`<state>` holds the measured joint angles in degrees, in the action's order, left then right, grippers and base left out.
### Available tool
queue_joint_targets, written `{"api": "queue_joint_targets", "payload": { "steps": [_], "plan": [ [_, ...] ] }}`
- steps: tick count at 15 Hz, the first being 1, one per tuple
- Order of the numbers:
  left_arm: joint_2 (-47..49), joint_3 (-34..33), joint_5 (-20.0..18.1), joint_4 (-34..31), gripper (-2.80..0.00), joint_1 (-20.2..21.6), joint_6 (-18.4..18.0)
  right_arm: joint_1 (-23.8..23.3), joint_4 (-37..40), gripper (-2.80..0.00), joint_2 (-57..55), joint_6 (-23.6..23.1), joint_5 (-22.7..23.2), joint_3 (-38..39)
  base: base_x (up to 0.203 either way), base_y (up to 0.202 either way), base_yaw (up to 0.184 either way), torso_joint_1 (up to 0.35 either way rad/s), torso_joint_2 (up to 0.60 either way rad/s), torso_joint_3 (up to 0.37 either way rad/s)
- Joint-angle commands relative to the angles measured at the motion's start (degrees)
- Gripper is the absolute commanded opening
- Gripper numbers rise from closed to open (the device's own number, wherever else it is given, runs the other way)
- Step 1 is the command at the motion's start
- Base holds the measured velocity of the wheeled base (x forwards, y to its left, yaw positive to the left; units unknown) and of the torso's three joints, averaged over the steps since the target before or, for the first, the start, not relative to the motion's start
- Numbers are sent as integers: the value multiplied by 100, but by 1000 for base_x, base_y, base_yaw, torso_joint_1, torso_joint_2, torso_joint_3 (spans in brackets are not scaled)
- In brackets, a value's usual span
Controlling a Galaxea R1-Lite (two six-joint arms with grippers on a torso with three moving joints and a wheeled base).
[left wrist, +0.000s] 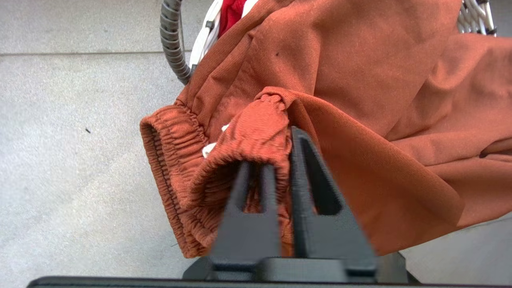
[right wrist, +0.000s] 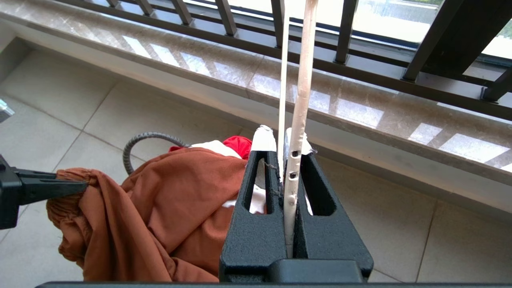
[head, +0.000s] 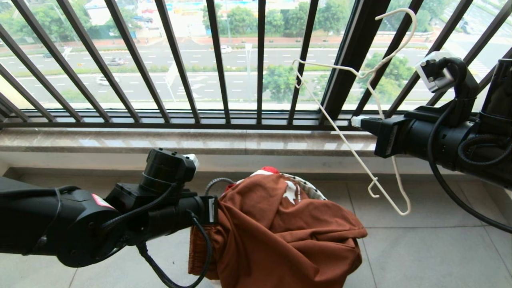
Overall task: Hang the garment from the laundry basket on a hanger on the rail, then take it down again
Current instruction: Pick up clothes from the basket
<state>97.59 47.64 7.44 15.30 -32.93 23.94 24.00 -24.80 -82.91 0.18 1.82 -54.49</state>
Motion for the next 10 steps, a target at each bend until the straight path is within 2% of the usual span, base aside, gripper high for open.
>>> {"api": "queue_joint_targets", "payload": {
  "steps": [1,6,10],
  "plan": [
    [64,35,3,8,0,-3,-7,-1,-16,-280,3,-1,3,-7,0,0,0,0,0,0],
    [-271,54,-20,-408,0,-21,-21,-1,-16,-280,3,-1,3,-9,0,0,0,0,0,0],
    [-498,451,-88,-1909,0,-106,-29,-1,-16,-280,3,-1,3,-9,0,0,0,0,0,0]
  ]
}}
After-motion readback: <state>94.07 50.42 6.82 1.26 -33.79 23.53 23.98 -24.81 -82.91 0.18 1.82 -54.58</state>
